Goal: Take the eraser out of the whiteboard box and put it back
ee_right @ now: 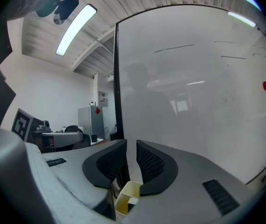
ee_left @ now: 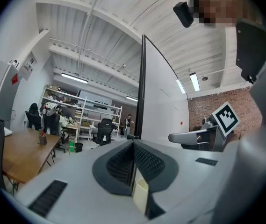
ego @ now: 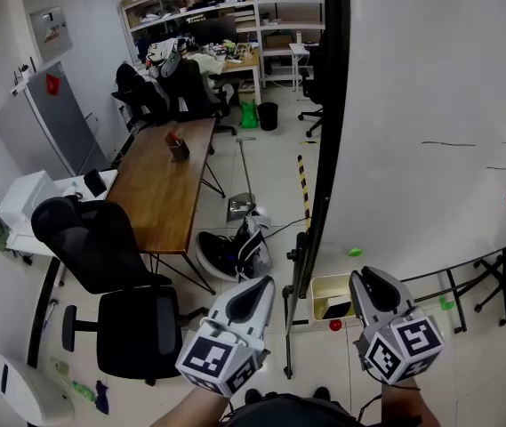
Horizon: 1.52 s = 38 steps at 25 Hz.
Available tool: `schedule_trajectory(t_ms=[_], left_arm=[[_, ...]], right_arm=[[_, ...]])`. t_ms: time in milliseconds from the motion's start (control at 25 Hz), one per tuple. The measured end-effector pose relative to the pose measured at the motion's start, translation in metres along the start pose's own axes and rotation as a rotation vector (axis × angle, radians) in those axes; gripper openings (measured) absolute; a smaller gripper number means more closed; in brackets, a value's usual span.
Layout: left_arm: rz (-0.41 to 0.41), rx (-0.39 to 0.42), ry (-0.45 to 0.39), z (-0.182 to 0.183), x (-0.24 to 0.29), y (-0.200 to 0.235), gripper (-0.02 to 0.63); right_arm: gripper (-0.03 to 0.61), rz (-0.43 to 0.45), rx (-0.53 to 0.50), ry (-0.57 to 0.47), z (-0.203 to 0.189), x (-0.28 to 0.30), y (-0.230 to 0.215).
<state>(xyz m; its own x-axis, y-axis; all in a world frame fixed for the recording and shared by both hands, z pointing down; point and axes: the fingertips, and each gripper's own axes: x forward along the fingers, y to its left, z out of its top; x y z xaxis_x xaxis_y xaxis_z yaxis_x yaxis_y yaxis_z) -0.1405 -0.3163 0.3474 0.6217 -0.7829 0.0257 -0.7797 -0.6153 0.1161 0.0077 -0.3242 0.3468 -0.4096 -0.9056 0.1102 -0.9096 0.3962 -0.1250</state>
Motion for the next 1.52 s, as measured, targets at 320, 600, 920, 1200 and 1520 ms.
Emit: schedule_trajectory(t_ms=[320,600,920,1200,1520], left_arm=[[0.027,-0.046,0.096,-0.062,0.025,0.017,0.028],[0.066,-0.086,0.168,-0.116,0.029,0.027,0.028],[0.074,-0.101,0.225,-0.157,0.029,0.030,0.028],[0.057,-0.123,0.248,-0.165,0.020,0.025,0.028],[0.060,-0.123,0.257,-0.166,0.014,0.026,0.028]], right_arm=[[0.180,-0.020,0.041,0.145,-0.078,0.030,-0.026],[0.241,-0.036,0.064,0.258,-0.139,0.038,-0.036],[0.273,-0.047,0.067,0.332,-0.183,0.041,-0.036],[0.276,-0.074,0.052,0.363,-0.199,0.041,-0.030],[0.265,-0.098,0.059,0.370,-0.204,0.044,-0.031]])
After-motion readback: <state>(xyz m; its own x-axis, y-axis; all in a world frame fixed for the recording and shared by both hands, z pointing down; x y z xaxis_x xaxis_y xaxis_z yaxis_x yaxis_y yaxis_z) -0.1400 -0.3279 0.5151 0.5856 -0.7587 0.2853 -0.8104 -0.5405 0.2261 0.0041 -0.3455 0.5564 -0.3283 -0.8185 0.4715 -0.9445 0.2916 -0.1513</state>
